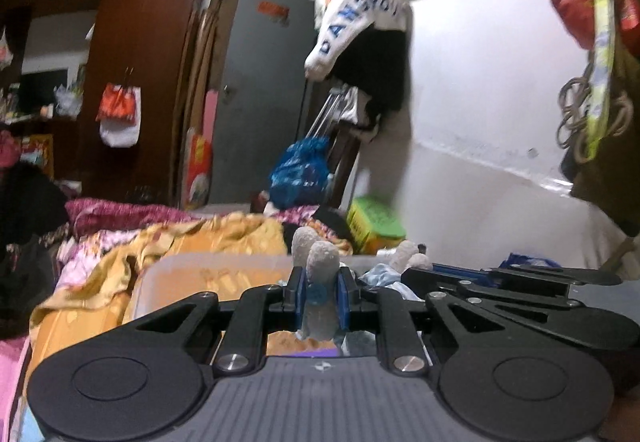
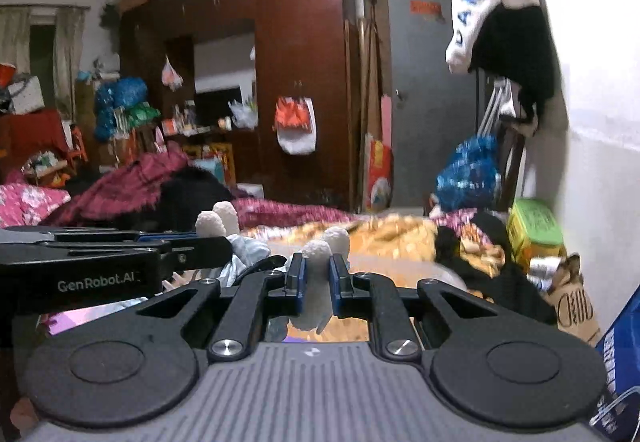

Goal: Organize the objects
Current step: 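Lift the white gloves over the basket and open both grippers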

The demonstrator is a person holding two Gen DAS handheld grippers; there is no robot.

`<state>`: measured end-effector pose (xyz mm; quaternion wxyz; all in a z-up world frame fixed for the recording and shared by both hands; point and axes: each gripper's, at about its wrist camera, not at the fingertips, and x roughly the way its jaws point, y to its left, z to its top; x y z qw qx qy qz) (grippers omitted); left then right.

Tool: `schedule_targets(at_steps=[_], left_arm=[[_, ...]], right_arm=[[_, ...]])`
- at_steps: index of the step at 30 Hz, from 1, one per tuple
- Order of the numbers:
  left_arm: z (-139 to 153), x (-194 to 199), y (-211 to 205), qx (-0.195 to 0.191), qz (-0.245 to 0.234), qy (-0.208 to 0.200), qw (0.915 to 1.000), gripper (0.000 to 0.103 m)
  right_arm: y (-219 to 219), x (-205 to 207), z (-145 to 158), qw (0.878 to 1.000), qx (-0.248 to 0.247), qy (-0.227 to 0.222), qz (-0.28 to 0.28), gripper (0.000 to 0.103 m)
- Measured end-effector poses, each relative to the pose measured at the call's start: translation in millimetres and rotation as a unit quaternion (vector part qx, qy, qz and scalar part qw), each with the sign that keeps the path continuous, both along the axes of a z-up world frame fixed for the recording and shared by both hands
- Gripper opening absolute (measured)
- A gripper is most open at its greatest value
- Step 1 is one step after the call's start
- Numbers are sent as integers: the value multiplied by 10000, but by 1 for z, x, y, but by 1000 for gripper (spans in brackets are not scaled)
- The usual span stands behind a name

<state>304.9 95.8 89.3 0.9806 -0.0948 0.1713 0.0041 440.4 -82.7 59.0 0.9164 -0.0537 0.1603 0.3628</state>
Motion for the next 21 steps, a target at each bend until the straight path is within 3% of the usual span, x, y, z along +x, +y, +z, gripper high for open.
schedule_targets(at_steps=[3,5,6,7,8,9,10,12,17,21], left_arm=[[-6,5,5,-71,45,65,9999,21],[-7,5,7,-81,226,90,9997,30],[-7,3,8,-29,306,142,9994,47],[-6,2,7,29,354,189,9992,57],[-4,-3,6,92,394,159,9991,72],[-2,-12,6,160,419,55,9990,81],[1,-18,5,221,431,-29,9988,82],[3,-42,4,245,396,-137,9988,86],[-22,-106,-7,441,208,-51,9988,90],[-46,-161,-10,427,111,-62,9990,90]], right_arm=[[3,5,-5,9999,-56,77,-44,14],[1,8,-4,9998,27,171,-92,19],[0,9,-4,9997,38,223,-109,33],[-1,9,-4,9996,-30,247,-135,47],[-4,7,-3,9995,-103,183,-245,53],[-7,8,1,9992,-109,98,-360,69],[-14,5,3,9989,-49,38,-457,89],[-33,-2,5,9989,110,62,-454,103],[-84,-42,-13,9992,65,91,-392,103],[-131,-76,-39,9983,478,246,-213,103]])
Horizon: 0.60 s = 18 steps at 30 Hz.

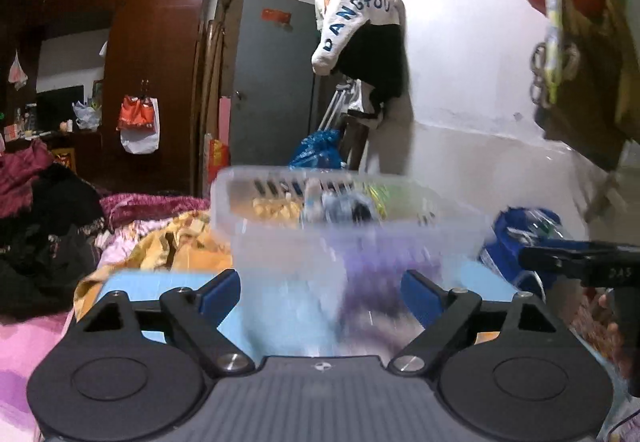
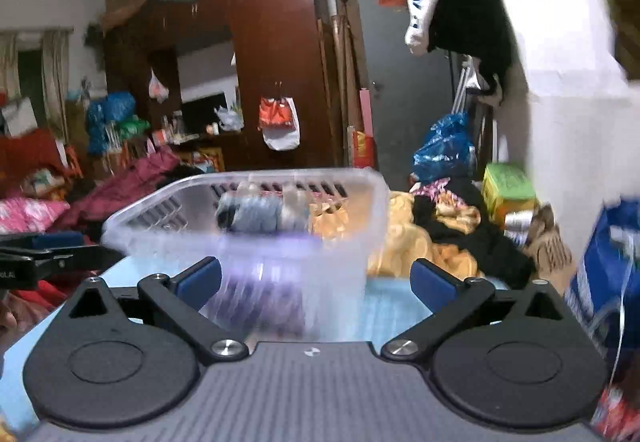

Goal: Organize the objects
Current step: 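Lift the white gloves over the basket and open both grippers, then grasp the pink medicine packet with the left gripper while the right gripper grasps the orange bottle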

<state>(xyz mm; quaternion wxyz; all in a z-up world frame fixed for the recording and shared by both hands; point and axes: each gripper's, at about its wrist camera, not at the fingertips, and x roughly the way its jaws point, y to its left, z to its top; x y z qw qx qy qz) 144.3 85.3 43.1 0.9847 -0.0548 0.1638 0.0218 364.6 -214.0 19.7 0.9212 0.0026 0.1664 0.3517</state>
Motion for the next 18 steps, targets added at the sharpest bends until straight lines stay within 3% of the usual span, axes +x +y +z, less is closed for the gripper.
schedule_targets(at_steps=[3,8,18], left_arm=[[-13,-25,1,-112,-58,-1,9999,90],[-32,-50,-4,67,20,24,10000,90],[-70,-50,-1,68,5,520,9986,90]], right_arm=[[-22,-27,-26,9999,117,-8,28,103],[-40,-45,-61,9991,374,213,-60,103],[7,-28,-54,9989,-337,249,196,103]])
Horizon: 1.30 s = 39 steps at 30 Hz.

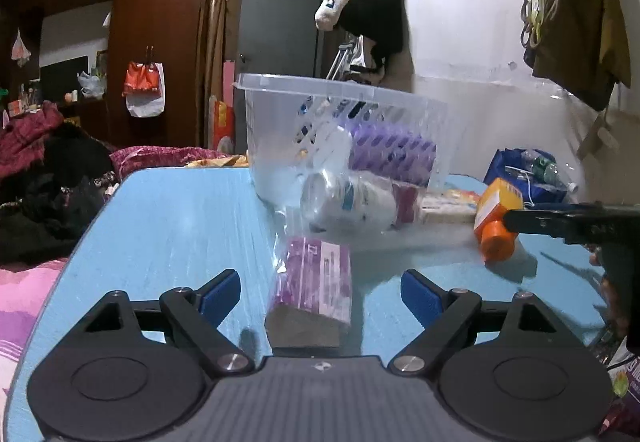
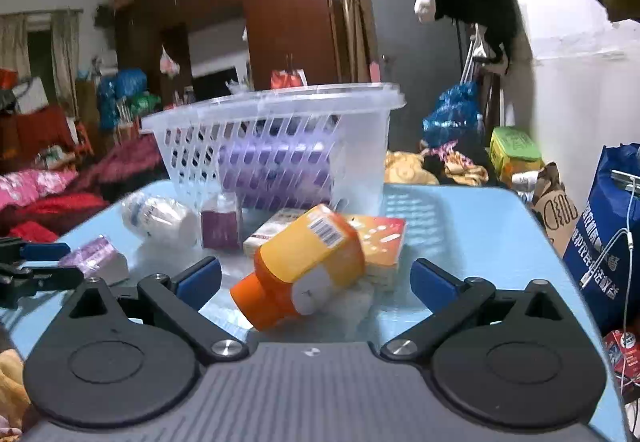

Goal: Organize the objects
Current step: 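Grasp the pink medicine packet with the left gripper while the right gripper grasps the orange bottle, then carry the packet and orange bottle over the basket and open both grippers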

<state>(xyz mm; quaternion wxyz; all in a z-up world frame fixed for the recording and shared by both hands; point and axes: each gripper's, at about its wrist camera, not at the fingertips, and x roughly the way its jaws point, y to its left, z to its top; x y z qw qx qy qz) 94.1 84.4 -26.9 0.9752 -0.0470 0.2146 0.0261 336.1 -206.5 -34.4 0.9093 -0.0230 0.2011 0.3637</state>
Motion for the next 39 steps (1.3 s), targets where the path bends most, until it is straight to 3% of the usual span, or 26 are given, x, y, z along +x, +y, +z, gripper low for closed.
schedule_targets(at_steps=[11,19,21,24,25,39], left_arm=[[-10,2,-5,219,50,129,9997,88],[-12,4,-7,305,78,156,9994,86],[-13,4,-9,341,71,148,9993,83],[-14,5,-11,443,81,132,9989,55],[-15,5,-12,516,126,118,9985,50],[-2,-17,-8,367,-145,-684,9969,49]], right_arm=[[21,7,-10,9994,-261,233,-27,102],[20,4,-11,9992,-279,161,-234,89],[21,4,-11,9989,-312,150,-307,82],[21,3,-11,9990,-332,119,-284,75],[21,2,-11,9990,-330,84,-306,70],[7,-13,-6,9984,219,-424,-296,69]])
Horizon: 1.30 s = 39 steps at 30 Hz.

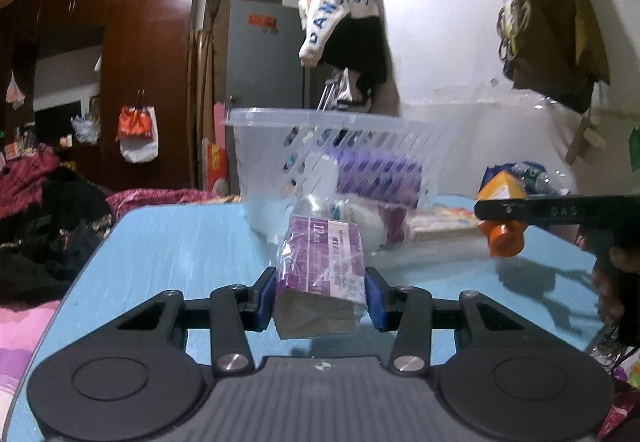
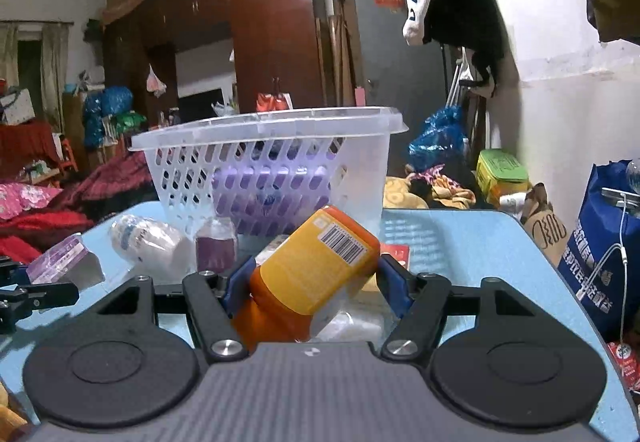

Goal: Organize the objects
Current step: 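Carry the packet and orange bottle over the basket and open both grippers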

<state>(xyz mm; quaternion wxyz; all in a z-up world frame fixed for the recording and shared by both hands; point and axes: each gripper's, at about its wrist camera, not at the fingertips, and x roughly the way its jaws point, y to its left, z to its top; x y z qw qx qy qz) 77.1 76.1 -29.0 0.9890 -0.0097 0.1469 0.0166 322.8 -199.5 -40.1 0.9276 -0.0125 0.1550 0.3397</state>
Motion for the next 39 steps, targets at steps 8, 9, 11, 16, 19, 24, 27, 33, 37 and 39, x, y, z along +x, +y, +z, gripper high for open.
schedule_targets(at_steps=[8,9,11,16,19,24,27,33,37,39], left_arm=[[20,-7,-3,-77,-155,-453,9988,49],[28,-6,-2,-102,-172,-514,9985,49],[49,3,0,-119,-237,-648,9975,49],[117,59,13,-210,-108,-801,9965,49],[144,108,22,-264,100,-569,9980,49],[143,193,40,-431,427,388,9974,49],[129,223,49,-531,638,724,9939,49],[117,243,47,-538,563,986,9921,49],[113,240,40,-483,433,913,9937,50],[112,233,41,-426,517,789,9946,69]], right_arm=[[0,-6,6,9999,13,-150,41,69],[-1,-7,8,9998,18,-169,68,69],[-3,-10,20,9996,65,-256,99,69],[7,11,80,9990,147,-391,177,69],[30,40,113,9973,-81,-718,-106,69],[76,100,129,9971,-580,-485,-58,69],[100,130,117,9950,-961,-200,-154,69],[113,153,97,9927,-1174,227,-129,69],[110,151,93,9919,-1210,381,-23,70],[105,148,93,9924,-1169,371,-91,72]])
